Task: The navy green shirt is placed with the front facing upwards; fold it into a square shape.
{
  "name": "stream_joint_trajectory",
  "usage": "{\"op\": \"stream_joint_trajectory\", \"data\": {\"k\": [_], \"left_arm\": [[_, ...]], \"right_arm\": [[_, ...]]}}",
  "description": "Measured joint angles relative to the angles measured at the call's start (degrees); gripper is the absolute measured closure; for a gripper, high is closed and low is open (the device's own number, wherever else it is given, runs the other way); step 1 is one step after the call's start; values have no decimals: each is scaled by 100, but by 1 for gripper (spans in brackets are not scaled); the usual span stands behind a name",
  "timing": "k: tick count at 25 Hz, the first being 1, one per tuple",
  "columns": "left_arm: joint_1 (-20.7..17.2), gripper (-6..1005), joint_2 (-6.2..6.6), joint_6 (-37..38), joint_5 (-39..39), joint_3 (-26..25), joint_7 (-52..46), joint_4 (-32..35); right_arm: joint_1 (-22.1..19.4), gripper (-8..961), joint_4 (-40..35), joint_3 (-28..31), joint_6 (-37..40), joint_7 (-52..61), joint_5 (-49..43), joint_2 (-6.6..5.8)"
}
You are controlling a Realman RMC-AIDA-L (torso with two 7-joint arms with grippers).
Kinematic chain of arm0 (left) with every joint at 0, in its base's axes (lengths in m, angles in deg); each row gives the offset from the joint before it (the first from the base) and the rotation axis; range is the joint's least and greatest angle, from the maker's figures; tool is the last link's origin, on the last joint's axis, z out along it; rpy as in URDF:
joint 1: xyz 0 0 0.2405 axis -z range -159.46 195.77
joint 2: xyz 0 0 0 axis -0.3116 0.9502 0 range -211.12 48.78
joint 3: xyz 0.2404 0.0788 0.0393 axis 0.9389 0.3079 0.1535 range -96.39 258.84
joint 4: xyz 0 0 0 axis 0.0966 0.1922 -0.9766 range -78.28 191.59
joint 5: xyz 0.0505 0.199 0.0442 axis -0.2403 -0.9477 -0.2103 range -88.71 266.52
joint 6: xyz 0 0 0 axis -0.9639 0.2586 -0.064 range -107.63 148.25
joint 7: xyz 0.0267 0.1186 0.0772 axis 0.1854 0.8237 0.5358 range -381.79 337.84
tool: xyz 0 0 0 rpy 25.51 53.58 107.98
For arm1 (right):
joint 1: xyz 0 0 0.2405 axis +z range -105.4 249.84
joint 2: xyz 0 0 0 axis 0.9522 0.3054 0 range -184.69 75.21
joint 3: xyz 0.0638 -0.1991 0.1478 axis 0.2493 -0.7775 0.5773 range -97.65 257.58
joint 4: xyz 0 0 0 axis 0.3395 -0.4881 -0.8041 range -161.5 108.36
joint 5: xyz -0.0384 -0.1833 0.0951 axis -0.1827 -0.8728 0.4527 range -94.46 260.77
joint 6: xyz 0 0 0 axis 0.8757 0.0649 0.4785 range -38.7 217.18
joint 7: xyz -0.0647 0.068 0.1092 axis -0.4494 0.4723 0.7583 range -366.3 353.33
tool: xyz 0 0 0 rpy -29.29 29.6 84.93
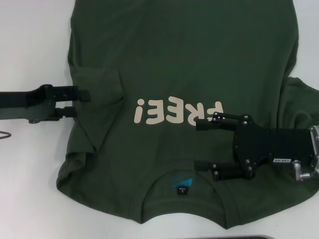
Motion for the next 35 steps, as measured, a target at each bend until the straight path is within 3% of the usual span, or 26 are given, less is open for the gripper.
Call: {"op": "stream_joint_trajectory", "data": {"k": [5, 11, 24, 35], "left_arm": [[21, 217, 15, 25, 0, 5, -31, 28], [36, 217, -64, -19, -58, 55, -1, -24], [-64, 217, -21, -154, -47, 12, -34, 17], [-7, 217, -100, -167, -46, 63, 3, -110]], "right_arm": [[0, 94, 2, -5, 0, -1, 0, 6], [10, 94, 2, -10, 0, -44, 0, 6], [24, 95, 4, -4, -1, -38, 0, -2], [18, 96, 2, -16, 0, -48, 0, -2]]}}
